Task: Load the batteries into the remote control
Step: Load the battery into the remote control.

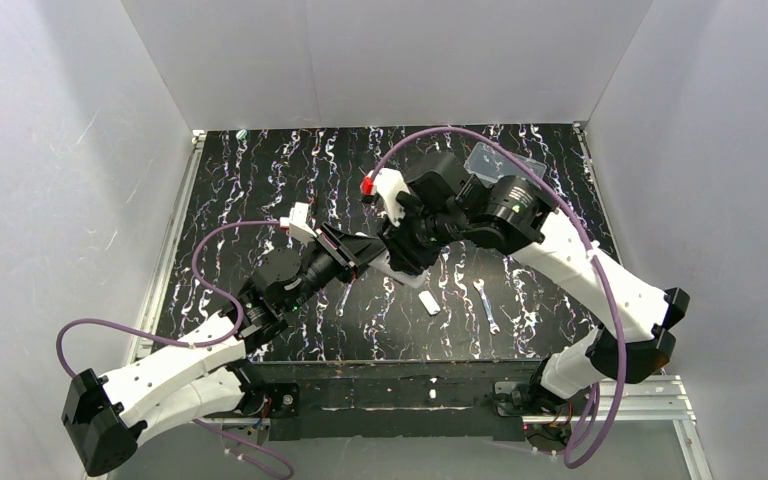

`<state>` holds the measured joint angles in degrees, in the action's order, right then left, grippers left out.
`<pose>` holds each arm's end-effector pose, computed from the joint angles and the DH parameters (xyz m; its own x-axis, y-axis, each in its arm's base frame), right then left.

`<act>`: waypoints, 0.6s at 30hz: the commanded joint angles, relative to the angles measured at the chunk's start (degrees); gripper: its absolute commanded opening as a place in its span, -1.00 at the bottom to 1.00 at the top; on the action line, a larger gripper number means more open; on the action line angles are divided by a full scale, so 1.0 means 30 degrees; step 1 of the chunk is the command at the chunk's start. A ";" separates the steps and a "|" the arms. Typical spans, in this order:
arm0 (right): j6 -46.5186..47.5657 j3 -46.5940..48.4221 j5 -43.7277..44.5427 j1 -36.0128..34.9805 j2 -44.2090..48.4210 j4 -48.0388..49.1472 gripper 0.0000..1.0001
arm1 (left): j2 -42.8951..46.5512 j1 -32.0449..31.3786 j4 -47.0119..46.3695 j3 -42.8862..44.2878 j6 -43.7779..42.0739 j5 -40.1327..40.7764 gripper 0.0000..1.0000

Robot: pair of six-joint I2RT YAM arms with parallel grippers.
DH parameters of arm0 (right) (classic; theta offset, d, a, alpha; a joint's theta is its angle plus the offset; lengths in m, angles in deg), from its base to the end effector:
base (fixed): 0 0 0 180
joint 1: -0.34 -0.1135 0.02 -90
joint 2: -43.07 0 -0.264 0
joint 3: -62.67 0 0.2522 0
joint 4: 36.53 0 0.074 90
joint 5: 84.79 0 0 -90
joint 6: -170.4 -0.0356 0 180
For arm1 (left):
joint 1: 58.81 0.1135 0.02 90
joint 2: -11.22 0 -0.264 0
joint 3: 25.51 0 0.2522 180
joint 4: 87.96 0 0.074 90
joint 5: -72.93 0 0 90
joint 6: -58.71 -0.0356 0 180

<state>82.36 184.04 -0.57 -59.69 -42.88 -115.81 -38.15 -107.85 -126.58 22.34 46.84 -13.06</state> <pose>0.1397 0.2494 0.4472 -0.3152 -0.6147 -0.7230 -0.9095 0.4133 0.0451 0.1248 -0.1400 0.3732 -0.6201 -0.7749 -0.1228 0.5344 -0.3026 -0.7892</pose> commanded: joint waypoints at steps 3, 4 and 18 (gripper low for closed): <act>-0.0503 0.0266 0.0435 -0.0058 0.1852 0.1768 -0.14 | 0.0174 -0.0119 -0.2034 -0.0102 0.0371 0.0274 -1.00; -0.0754 -0.0131 0.0876 -0.0036 0.2222 0.2030 -0.14 | 0.0148 -0.0119 -0.2064 -0.0125 0.0444 0.0289 -1.00; -0.3122 -0.5741 0.1394 0.1134 0.6961 0.3594 -0.69 | 0.0018 -0.0119 -0.2077 -0.0156 0.0939 0.0274 -1.00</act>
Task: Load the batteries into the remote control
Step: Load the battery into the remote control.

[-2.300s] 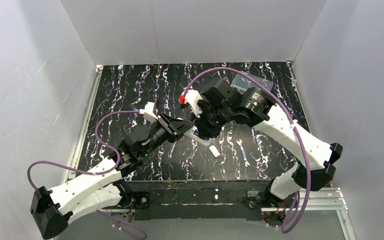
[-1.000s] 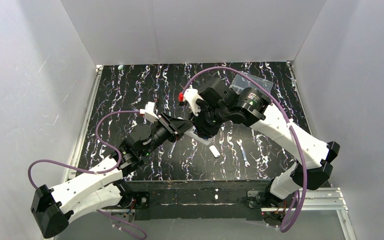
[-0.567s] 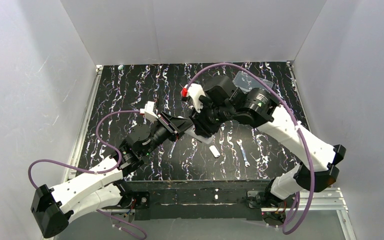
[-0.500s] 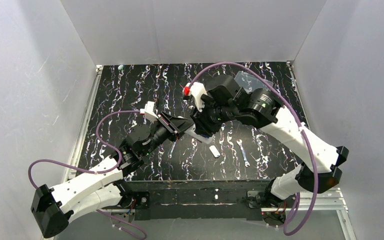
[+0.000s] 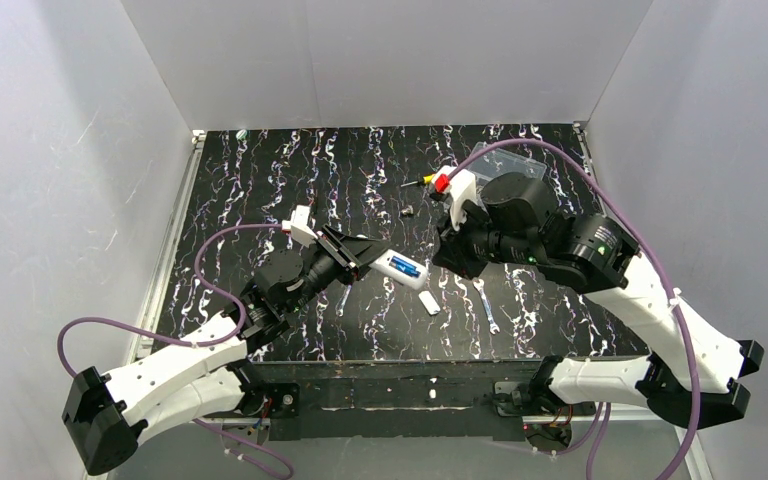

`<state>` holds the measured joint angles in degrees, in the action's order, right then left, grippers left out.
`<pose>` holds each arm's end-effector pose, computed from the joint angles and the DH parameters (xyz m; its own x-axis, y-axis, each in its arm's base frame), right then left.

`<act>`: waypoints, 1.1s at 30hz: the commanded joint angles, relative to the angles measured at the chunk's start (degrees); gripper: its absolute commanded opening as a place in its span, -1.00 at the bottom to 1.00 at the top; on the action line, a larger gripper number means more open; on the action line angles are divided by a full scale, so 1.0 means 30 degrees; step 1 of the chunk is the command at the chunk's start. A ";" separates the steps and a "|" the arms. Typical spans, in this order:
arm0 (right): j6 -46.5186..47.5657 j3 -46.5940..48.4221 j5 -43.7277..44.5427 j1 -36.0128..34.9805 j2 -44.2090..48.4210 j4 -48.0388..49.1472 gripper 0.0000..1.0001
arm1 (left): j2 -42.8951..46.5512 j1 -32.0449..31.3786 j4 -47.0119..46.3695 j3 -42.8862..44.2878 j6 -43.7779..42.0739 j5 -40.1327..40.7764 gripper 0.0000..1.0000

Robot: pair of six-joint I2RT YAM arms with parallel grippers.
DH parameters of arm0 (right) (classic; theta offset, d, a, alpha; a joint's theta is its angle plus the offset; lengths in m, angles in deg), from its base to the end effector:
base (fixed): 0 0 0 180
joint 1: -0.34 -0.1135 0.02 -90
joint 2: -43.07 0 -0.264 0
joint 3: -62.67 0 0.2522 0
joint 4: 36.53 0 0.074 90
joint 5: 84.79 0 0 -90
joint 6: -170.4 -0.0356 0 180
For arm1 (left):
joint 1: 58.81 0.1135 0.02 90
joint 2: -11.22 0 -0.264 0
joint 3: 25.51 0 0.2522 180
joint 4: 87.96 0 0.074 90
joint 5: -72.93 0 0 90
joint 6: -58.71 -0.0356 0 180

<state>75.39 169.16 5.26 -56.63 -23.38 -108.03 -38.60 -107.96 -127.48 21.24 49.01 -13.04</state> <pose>0.1096 0.1686 0.4606 -0.3566 -0.3882 -0.8498 -0.8099 0.5818 0.0740 0.1259 -0.1418 0.3668 -0.6418 -0.7610 -0.0944 0.5040 -0.3258 -0.7999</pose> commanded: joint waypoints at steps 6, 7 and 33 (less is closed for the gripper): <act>-0.1037 -0.1803 -0.1689 0.0152 0.0666 0.1419 -0.81 | 0.0049 -0.0085 -0.1772 0.0323 0.0219 0.0240 -1.00; -0.1051 -0.1892 -0.1802 0.0137 0.0614 0.1457 -0.82 | 0.0029 -0.0083 -0.1803 0.0345 0.0222 0.0238 -1.00; -0.0883 -0.2521 -0.1659 0.0211 -0.0320 0.2282 -0.87 | -0.0283 -0.0083 -0.2222 0.0280 0.0424 0.0208 -1.00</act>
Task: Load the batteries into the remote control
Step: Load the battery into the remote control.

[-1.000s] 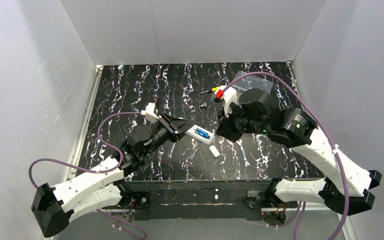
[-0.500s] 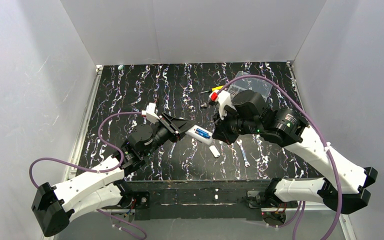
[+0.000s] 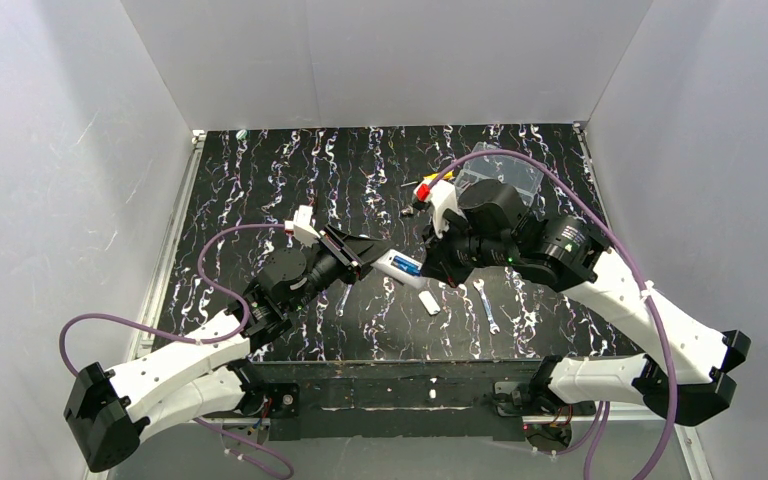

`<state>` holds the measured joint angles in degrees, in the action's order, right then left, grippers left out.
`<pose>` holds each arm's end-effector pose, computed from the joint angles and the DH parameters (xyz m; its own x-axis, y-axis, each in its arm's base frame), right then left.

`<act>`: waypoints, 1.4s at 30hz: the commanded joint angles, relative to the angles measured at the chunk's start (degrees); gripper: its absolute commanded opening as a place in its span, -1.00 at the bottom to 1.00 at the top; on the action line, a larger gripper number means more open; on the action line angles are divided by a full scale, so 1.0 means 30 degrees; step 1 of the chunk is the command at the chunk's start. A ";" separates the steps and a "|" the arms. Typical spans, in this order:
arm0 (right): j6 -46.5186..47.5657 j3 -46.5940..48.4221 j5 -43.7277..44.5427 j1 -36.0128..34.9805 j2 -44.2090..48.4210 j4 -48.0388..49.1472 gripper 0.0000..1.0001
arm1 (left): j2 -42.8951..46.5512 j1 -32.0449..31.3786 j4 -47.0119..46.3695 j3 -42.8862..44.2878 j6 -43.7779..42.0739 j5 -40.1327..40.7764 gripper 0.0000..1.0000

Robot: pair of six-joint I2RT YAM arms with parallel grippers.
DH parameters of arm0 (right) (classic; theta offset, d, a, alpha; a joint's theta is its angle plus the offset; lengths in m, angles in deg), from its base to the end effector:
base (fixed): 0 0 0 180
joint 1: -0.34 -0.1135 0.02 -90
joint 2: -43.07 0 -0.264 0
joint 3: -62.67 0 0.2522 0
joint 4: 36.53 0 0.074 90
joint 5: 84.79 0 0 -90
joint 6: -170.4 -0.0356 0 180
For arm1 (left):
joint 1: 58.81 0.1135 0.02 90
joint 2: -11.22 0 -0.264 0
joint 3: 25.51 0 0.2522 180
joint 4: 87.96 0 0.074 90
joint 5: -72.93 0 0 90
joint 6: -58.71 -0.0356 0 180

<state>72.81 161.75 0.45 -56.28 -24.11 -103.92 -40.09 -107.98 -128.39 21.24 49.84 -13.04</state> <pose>0.1190 0.1861 0.4266 -0.4314 -0.4156 -0.8007 -0.8195 0.5516 0.1553 0.1295 -0.1460 0.3637 -0.6499 -0.7553 -0.0843 0.4892 -0.3308 -0.8070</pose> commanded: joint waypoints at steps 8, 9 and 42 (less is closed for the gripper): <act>0.0064 -0.0086 -0.0055 0.0152 -0.0181 0.1030 -0.87 | 0.0255 -0.0076 -0.2032 0.0195 0.0092 0.0240 -1.00; 0.0066 -0.0106 -0.0041 0.0138 -0.0194 0.1055 -0.87 | 0.0253 -0.0076 -0.2047 0.0212 0.0081 0.0238 -1.00; 0.0083 0.0243 -0.0320 0.0182 -0.1008 0.1352 -0.85 | 0.0082 -0.0083 -0.2249 0.0205 0.0146 0.0210 -1.00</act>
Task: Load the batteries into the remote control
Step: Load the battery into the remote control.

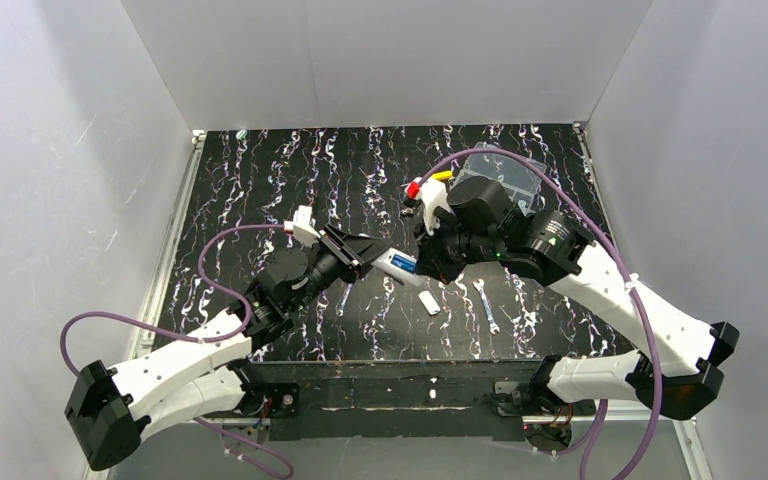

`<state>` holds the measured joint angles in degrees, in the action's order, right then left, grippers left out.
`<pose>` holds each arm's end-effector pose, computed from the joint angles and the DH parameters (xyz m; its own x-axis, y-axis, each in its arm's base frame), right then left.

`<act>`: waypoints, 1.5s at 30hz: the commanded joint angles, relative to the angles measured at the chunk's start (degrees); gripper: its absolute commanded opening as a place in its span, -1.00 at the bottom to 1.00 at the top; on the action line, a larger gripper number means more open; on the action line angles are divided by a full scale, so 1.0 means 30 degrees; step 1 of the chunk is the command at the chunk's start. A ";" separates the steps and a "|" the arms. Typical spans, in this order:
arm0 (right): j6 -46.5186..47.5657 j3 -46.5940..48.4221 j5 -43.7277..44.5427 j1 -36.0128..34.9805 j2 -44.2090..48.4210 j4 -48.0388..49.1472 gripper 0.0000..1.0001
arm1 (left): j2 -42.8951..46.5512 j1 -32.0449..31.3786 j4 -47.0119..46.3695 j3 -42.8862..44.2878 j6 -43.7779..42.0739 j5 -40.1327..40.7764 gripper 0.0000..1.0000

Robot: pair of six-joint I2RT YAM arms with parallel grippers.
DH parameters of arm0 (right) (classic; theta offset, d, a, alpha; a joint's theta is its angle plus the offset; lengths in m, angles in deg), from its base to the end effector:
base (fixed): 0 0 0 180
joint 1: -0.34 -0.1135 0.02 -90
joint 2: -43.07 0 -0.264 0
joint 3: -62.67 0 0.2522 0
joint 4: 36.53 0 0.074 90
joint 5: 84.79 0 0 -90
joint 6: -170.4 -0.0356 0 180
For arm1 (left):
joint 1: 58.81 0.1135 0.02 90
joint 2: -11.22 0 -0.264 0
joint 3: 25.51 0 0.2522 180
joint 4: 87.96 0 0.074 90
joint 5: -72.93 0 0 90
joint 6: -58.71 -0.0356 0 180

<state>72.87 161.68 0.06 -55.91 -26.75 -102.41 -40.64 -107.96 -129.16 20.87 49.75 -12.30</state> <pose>0.1289 0.1987 0.4189 -0.4428 -0.4278 -0.7879 -0.8171 0.5543 0.1583 0.1310 -0.1470 0.3610 -0.6415 -0.7631 -0.0785 0.4877 -0.3268 -0.8095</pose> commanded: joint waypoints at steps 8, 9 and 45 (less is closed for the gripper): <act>0.0083 0.0409 -0.0236 0.0062 -0.0475 0.0695 -0.85 | 0.0285 -0.0083 -0.1989 0.0374 0.0158 -0.0010 -1.00; 0.0104 0.0447 -0.0246 0.0075 -0.0517 0.0654 -0.85 | 0.0270 -0.0083 -0.1987 0.0325 0.0152 -0.0010 -1.00; 0.0375 0.1905 -0.0355 0.0058 -0.2362 -0.1596 -0.83 | -0.0180 -0.0083 -0.2422 0.0160 -0.0004 -0.0086 -1.00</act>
<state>73.29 164.67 -0.90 -55.69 -33.26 -107.04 -42.04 -107.89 -127.89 20.48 48.63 -11.75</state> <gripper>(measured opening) 0.089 0.249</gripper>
